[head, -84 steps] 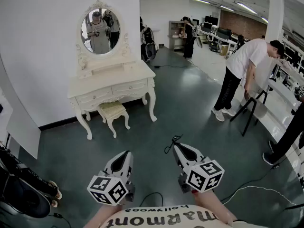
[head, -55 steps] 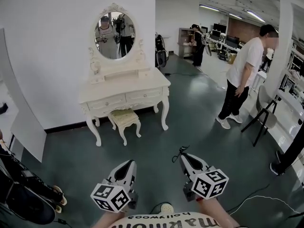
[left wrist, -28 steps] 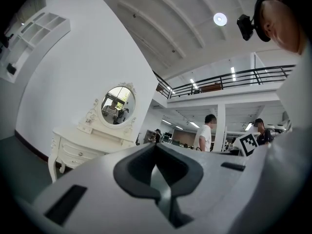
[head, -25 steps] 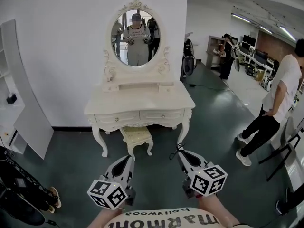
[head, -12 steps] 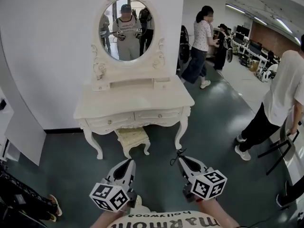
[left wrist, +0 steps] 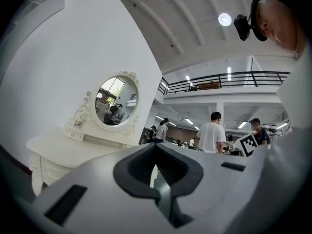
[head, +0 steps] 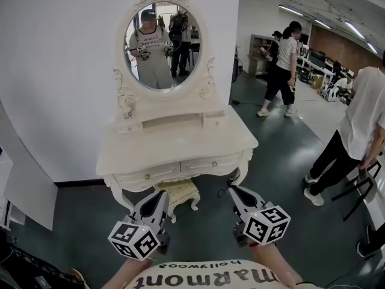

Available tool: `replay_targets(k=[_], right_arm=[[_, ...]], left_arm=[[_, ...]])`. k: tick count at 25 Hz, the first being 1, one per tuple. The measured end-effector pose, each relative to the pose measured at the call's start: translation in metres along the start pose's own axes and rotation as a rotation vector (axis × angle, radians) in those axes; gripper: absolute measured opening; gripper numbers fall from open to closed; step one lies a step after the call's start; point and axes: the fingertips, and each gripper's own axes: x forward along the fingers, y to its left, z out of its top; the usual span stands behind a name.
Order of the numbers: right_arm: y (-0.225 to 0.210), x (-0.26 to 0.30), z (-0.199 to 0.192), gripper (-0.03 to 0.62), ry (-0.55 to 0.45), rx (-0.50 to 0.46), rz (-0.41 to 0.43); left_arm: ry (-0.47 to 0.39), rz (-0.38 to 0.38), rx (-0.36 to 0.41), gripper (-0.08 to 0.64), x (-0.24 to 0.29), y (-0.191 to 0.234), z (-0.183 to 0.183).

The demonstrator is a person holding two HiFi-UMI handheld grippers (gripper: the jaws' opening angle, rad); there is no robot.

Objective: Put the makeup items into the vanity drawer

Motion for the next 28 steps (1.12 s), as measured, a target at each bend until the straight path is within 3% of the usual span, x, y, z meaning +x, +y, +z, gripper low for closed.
replay_targets(k=[4, 14, 28], right_arm=[[0.009, 0.040, 0.008, 0.035, -0.033, -0.025, -0.001], [0.006, 0.107, -0.007, 0.035, 0.030, -0.027, 0.026], [-0.079, 0.199, 0.020, 0.035, 0.065, -0.032, 0.105]], left_arm=[[-0.024, -0.013, 0.027, 0.009, 0.012, 0.037, 0.021], [0.023, 0.020, -0.013, 0.008, 0.029, 0.096, 0.007], [-0.027, 0.120, -0.024, 0.008, 0.123, 0.134, 0.011]])
